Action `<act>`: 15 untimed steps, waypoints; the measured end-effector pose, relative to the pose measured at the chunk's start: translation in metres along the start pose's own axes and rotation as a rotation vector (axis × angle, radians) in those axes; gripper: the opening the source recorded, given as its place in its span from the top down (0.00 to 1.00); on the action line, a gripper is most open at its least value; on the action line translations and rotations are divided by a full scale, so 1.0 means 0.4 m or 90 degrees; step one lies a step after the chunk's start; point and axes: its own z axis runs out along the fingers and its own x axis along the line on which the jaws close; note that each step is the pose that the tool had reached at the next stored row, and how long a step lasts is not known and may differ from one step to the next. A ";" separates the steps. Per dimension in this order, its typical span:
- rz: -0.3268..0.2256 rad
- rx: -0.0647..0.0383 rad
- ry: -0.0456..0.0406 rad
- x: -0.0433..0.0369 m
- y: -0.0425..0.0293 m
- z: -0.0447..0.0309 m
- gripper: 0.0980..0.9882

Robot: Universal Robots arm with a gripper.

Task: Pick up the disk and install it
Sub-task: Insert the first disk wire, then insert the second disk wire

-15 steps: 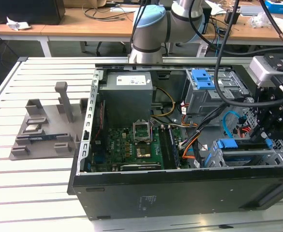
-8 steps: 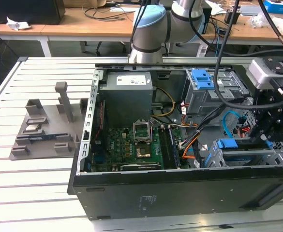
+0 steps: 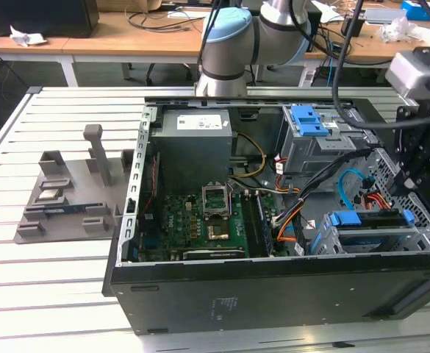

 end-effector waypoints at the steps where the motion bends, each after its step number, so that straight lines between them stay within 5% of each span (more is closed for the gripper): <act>1: 0.000 0.000 0.0003 -0.004 0.000 -0.024 0.99; 4: 0.000 0.000 0.0001 -0.006 0.000 -0.042 0.99; 15: 0.000 0.000 0.0001 -0.006 0.000 -0.044 0.98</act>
